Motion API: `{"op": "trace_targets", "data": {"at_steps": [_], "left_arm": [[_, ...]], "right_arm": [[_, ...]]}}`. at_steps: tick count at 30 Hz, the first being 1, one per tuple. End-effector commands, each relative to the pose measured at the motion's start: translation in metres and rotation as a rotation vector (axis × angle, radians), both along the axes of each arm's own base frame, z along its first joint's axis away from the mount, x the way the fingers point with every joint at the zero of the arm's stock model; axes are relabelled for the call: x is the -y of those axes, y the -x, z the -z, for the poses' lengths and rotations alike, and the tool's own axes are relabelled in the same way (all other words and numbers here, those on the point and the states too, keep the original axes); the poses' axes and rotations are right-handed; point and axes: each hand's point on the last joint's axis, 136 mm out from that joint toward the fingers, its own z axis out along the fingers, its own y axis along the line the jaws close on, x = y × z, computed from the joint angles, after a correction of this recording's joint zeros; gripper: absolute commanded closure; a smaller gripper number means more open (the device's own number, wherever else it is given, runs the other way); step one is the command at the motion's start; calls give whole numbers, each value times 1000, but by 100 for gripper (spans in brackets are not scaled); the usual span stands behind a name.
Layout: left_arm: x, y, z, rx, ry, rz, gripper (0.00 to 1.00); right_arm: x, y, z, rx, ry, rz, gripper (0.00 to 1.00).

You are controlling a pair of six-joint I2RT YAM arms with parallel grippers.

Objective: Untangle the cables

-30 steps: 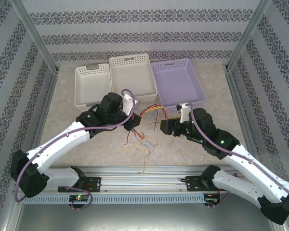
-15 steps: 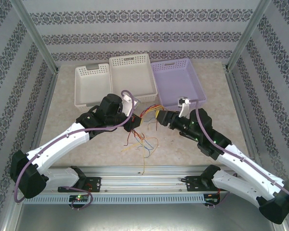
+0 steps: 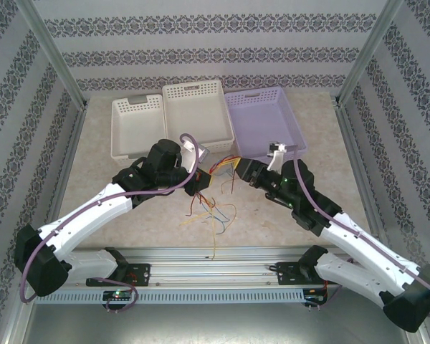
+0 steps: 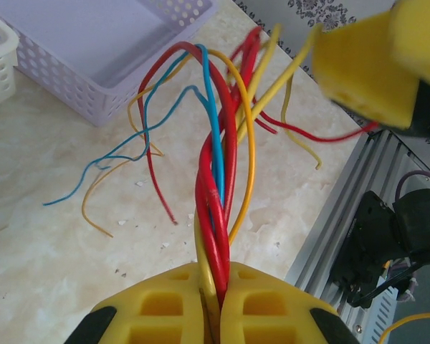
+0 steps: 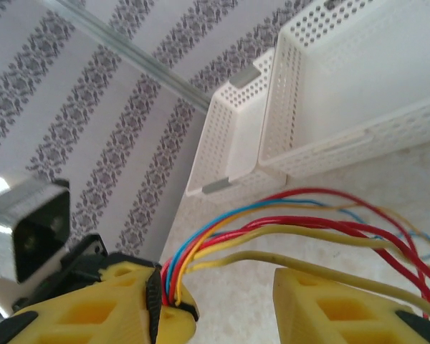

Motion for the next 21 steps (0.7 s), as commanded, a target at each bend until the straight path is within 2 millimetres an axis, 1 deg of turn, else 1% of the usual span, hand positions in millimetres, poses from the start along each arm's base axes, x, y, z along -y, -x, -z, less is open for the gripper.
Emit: {"op": "trace_targets", "data": {"at_steps": [1, 5, 9, 11, 13, 17, 19, 21], "left_arm": [[8, 7, -14, 35, 49, 46, 100], [8, 10, -17, 48, 56, 58, 100], [10, 15, -21, 59, 72, 83, 100], [12, 18, -20, 58, 70, 97, 100], [13, 20, -19, 63, 65, 105, 100], [10, 17, -20, 81, 46, 82, 100], [5, 13, -21, 97, 33, 48, 100], [-1, 9, -23, 120, 23, 7, 100]], "right_arm": [[10, -11, -11, 33, -16, 60, 55], [11, -18, 0, -20, -21, 75, 56], [12, -21, 4, -29, -29, 95, 58], [17, -23, 3, -24, -29, 123, 60], [22, -24, 1, -26, -36, 150, 60], [14, -20, -4, -24, -34, 96, 58], [14, -16, 3, -26, 26, 74, 58], [17, -11, 15, -20, 92, 69, 57]]}}
